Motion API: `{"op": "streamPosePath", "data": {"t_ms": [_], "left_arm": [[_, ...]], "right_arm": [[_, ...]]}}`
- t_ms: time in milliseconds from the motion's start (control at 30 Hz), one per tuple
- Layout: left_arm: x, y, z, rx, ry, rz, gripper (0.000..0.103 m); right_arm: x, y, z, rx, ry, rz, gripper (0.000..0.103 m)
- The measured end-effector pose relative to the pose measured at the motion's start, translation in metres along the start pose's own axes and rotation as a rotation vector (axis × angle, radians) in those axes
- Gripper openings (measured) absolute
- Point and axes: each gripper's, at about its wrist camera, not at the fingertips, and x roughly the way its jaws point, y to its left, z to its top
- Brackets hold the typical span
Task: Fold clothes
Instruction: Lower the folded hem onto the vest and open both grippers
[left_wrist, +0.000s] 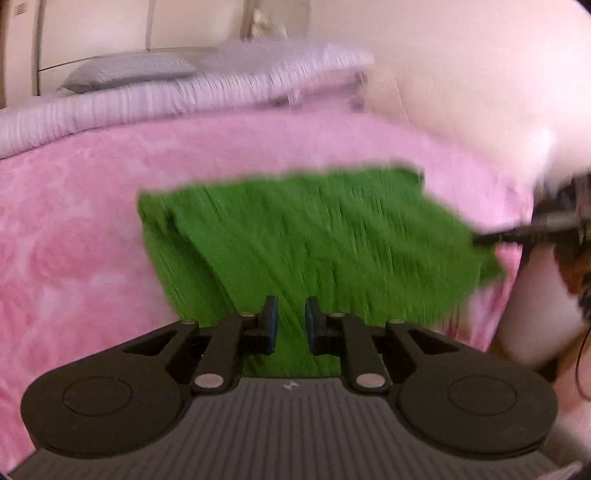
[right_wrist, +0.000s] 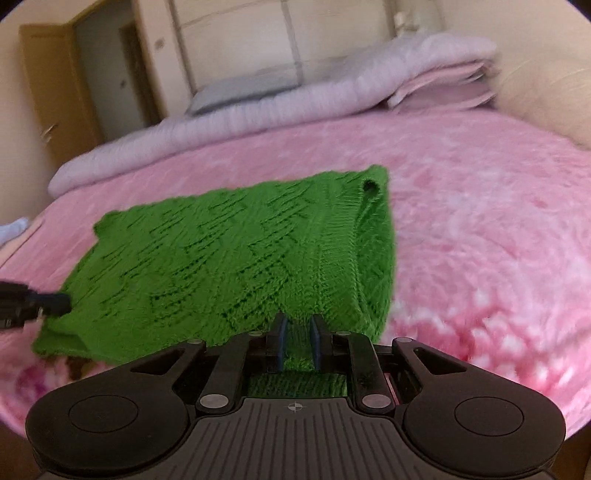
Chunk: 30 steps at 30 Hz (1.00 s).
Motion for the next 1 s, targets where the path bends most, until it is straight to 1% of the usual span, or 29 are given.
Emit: {"op": "streamPosePath", "data": {"t_ms": [67,100,133,167,233,333,433,467,533,567,633,667,733,800,867,933,1000], "left_arm": [[0.003,0.016,0.018,-0.021,-0.048,0.024,0.015],[0.009,0.025,0.029,-0.018,-0.069,0.055,0.014],[0.016,0.032,0.039,-0.007,-0.087,0.089,0.013],[0.023,0.038,0.047,0.006,-0.103,0.107,0.013],[0.040,0.047,0.060,0.029,-0.120,0.120,0.013],[0.075,0.058,0.065,0.063,-0.076,0.166,0.013],[0.109,0.073,0.053,0.065,0.027,0.196,0.013],[0.116,0.078,0.045,0.059,0.041,0.193,0.014],[0.114,0.085,0.036,0.029,0.005,0.178,0.014],[0.113,0.087,0.036,0.018,0.007,0.173,0.014],[0.112,0.087,0.038,0.014,0.009,0.175,0.014],[0.111,0.085,0.039,0.013,0.011,0.179,0.014],[0.105,0.080,0.044,-0.001,0.027,0.190,0.013],[0.087,0.076,0.048,-0.050,0.013,0.163,0.013],[0.066,0.065,0.048,-0.080,-0.016,0.133,0.012],[0.044,0.045,0.043,-0.074,-0.035,0.091,0.012],[0.028,0.024,0.029,-0.048,-0.030,0.060,0.013]], "right_arm": [[0.001,-0.010,0.023,-0.021,-0.032,0.006,0.017],[0.003,-0.015,0.035,-0.031,-0.052,0.000,0.017],[0.008,-0.020,0.048,-0.045,-0.074,-0.013,0.017],[0.015,-0.024,0.060,-0.065,-0.094,-0.026,0.017],[0.036,-0.032,0.079,-0.108,-0.113,-0.039,0.017],[0.075,-0.042,0.100,-0.172,-0.114,-0.035,0.017],[0.118,-0.053,0.102,-0.223,-0.067,-0.018,0.017],[0.129,-0.059,0.099,-0.233,-0.048,-0.014,0.017],[0.146,-0.075,0.089,-0.218,-0.016,0.004,0.017],[0.150,-0.086,0.083,-0.182,-0.026,0.028,0.016],[0.148,-0.097,0.083,-0.123,-0.026,0.060,0.016],[0.145,-0.098,0.084,-0.120,-0.023,0.062,0.016],[0.138,-0.094,0.086,-0.117,-0.017,0.046,0.016],[0.125,-0.089,0.090,-0.076,-0.007,0.028,0.016],[0.098,-0.082,0.087,-0.015,-0.033,0.022,0.016],[0.066,-0.069,0.076,0.032,-0.073,0.034,0.016],[0.036,-0.054,0.064,0.068,-0.107,0.051,0.016]]}}
